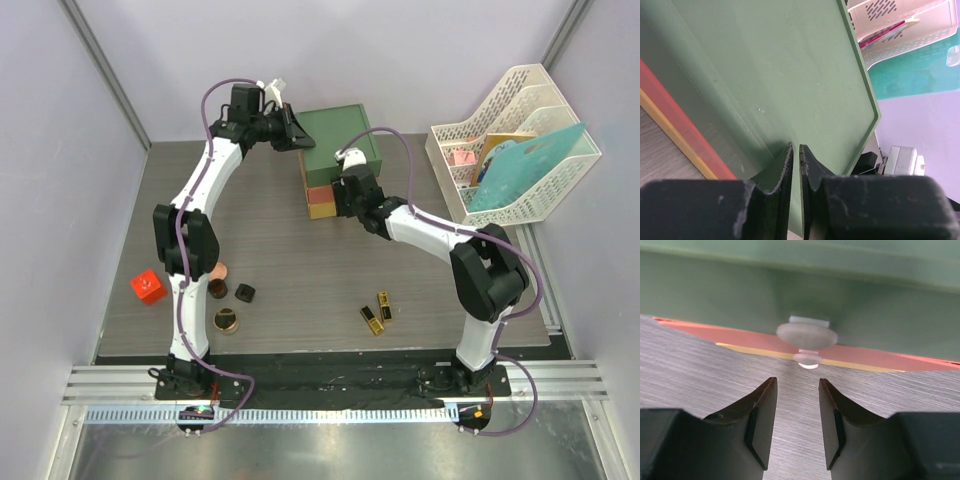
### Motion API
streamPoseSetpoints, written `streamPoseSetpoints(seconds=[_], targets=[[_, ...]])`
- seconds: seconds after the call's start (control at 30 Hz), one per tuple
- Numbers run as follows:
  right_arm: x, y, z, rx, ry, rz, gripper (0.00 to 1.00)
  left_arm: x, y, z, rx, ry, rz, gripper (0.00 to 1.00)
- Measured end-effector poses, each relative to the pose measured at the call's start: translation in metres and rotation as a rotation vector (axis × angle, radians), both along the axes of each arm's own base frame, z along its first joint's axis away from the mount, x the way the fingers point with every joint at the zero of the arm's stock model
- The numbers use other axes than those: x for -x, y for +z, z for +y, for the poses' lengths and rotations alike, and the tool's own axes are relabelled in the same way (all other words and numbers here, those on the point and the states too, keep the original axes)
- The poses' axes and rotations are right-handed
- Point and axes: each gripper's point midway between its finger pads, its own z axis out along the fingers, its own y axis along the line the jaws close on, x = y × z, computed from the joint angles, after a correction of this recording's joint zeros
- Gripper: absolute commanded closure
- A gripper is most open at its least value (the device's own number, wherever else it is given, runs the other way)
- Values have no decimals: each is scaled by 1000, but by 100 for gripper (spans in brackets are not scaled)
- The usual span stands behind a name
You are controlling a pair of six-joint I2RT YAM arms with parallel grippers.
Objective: Organize the makeup
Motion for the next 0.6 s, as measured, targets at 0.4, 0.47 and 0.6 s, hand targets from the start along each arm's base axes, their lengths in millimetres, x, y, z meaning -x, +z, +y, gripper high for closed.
streamPoseSetpoints(seconds=[0.4,0.47,0.6], targets=[[-15,14,-4,-17,-69,-72,55,0,0,0,-5,-5,-7,87],[-18,16,-4,-20,-74,-81,55,0,0,0,-6,-7,-10,87],[-22,14,-2,-19,-81,-87,56,0,0,0,-7,-10,-13,87]])
